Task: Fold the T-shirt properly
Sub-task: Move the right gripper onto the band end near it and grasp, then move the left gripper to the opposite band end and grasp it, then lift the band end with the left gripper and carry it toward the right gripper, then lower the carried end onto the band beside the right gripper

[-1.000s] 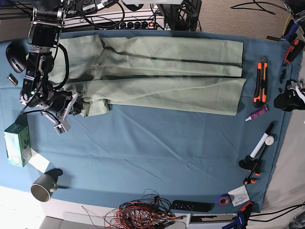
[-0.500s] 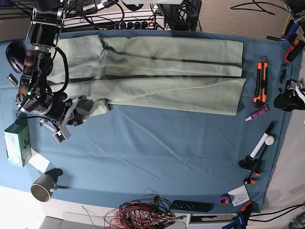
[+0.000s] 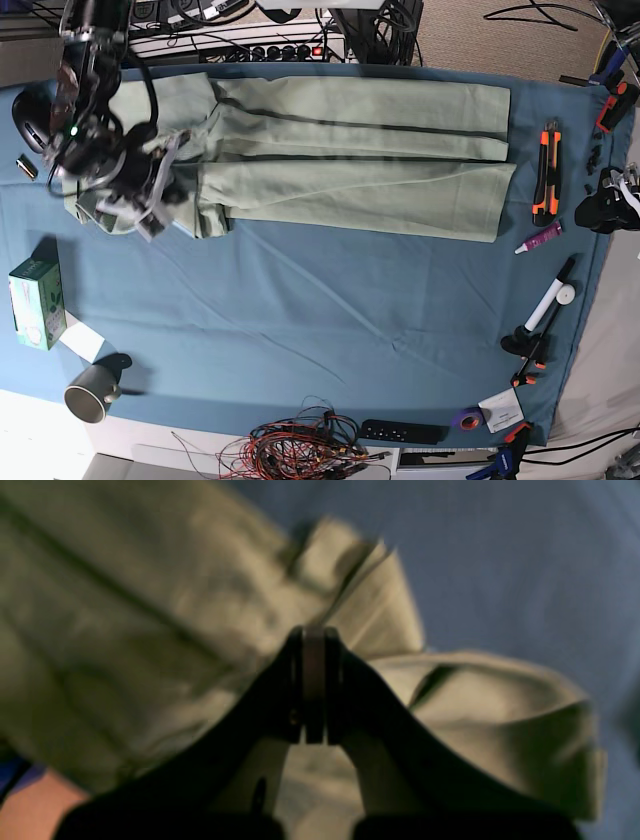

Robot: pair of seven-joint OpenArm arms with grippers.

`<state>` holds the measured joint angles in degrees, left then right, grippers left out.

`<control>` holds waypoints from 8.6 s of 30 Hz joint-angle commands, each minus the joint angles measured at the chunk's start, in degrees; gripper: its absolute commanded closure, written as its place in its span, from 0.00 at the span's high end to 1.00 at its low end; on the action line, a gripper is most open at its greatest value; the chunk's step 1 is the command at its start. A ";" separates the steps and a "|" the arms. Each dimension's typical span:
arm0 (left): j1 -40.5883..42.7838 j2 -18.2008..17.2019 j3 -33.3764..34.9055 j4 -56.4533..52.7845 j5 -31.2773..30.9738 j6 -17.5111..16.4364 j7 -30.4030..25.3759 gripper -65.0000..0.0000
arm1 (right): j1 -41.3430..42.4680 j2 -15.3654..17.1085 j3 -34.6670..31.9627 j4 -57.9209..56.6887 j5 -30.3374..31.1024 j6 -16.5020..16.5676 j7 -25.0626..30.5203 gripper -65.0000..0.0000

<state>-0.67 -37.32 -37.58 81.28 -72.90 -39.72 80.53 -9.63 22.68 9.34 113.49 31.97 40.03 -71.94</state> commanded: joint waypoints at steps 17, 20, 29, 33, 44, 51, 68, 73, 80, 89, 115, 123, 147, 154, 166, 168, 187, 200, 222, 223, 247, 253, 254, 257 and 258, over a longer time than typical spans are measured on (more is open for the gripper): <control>-0.74 -1.55 -0.44 0.76 -1.27 -0.28 -1.05 0.40 | -15.04 0.83 0.50 9.51 0.33 -0.03 -1.40 0.00; -0.76 -1.55 -0.44 0.76 -1.29 -0.28 -1.07 0.40 | -16.52 0.81 0.50 9.51 0.35 -0.03 -1.40 0.00; -0.74 -1.57 -0.44 0.76 -1.27 -0.28 -1.05 0.40 | -17.11 0.61 0.50 9.51 -0.07 -0.03 -1.57 0.00; -0.74 -1.55 -0.44 0.76 -1.29 -0.28 -1.05 0.40 | -17.51 0.63 0.50 9.51 -0.11 -0.03 0.04 0.36; 4.76 -0.66 -0.42 0.74 2.36 -0.28 -5.95 0.64 | -9.90 -7.96 8.85 9.51 -3.72 -5.14 10.80 0.38; 7.78 3.65 -0.42 0.74 -0.92 2.38 -2.49 0.64 | -8.48 -13.62 12.00 9.51 -3.32 -5.62 12.87 0.38; 13.38 11.80 -0.31 0.76 -4.70 2.19 -0.79 0.64 | -8.46 -13.62 12.00 9.51 -3.56 -5.62 12.94 0.38; 13.35 13.84 -0.31 0.76 -5.18 2.19 -0.53 0.63 | -8.48 -13.62 12.00 9.49 -4.09 -5.62 12.92 0.38; 13.20 13.81 1.51 0.76 -1.64 2.19 -2.82 0.63 | -8.46 -13.62 12.00 9.49 -5.46 -5.81 13.55 0.38; 9.40 13.84 11.10 0.76 5.57 2.82 -6.03 0.63 | -8.48 -13.62 12.00 9.49 -5.49 -5.81 13.49 0.38; 9.64 16.55 12.02 0.76 6.60 0.61 -9.60 0.00 | -8.46 -13.60 12.02 9.49 -7.41 -5.90 13.51 0.38; 7.98 18.56 12.02 3.56 -7.37 -0.28 -1.22 0.00 | -8.48 -13.29 13.97 9.44 -21.51 -13.07 14.88 0.38; 0.72 34.49 44.65 20.02 15.87 -0.28 -10.95 0.00 | -10.40 -13.29 26.99 9.40 -20.87 -13.60 16.44 0.38; 0.17 37.59 49.18 17.81 18.58 -0.28 -12.35 0.00 | -10.38 -13.29 26.99 9.40 -20.85 -13.62 16.55 0.38; 0.22 38.14 50.73 17.81 22.38 -0.28 -15.87 0.00 | -10.38 -13.29 26.99 9.40 -19.32 -13.66 16.85 0.38; 0.20 38.77 51.47 17.73 22.40 -0.28 -16.02 0.00 | -10.38 -13.31 26.99 9.40 -19.34 -13.66 17.00 0.38; -0.48 43.19 52.94 13.00 27.15 -0.28 -20.63 0.00 | -10.38 -13.31 26.99 9.40 -19.34 -13.68 17.14 0.38; -0.46 44.26 59.30 13.00 30.97 -0.28 -22.10 0.29 | -10.38 -13.31 26.99 9.40 -19.32 -13.73 17.38 0.38; -4.09 42.97 54.90 13.73 35.65 1.38 -14.84 0.00 | -10.38 -13.29 26.99 9.40 -18.29 -13.68 17.53 0.38; -4.09 42.14 54.16 13.73 35.65 1.36 -14.69 0.00 | -10.38 -13.29 26.99 9.40 -18.29 -13.68 17.53 0.38; 2.51 42.47 52.98 13.70 51.17 17.73 -19.28 0.00 | -10.38 -13.31 26.99 9.40 -18.27 -13.70 17.53 0.38; 2.49 44.13 59.47 13.70 56.39 19.91 -22.05 0.00 | -10.38 -13.29 26.99 9.40 -18.27 -13.70 17.55 0.38; 2.40 44.59 60.33 13.68 56.89 20.39 -22.23 0.00 | -10.38 -13.29 26.99 9.40 -18.27 -13.70 17.53 0.38; 2.01 46.25 61.57 13.44 57.81 20.48 -23.45 0.00 | -10.38 -13.29 26.99 9.40 -18.27 -13.68 17.53 0.38; 1.66 46.32 61.75 13.31 57.77 20.46 -23.63 0.00 | -10.38 -13.29 26.99 9.40 -18.27 -13.70 17.53 0.38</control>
<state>1.83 7.57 24.25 93.80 -14.63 -19.07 57.78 -20.16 8.60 35.94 121.99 13.50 26.74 -55.86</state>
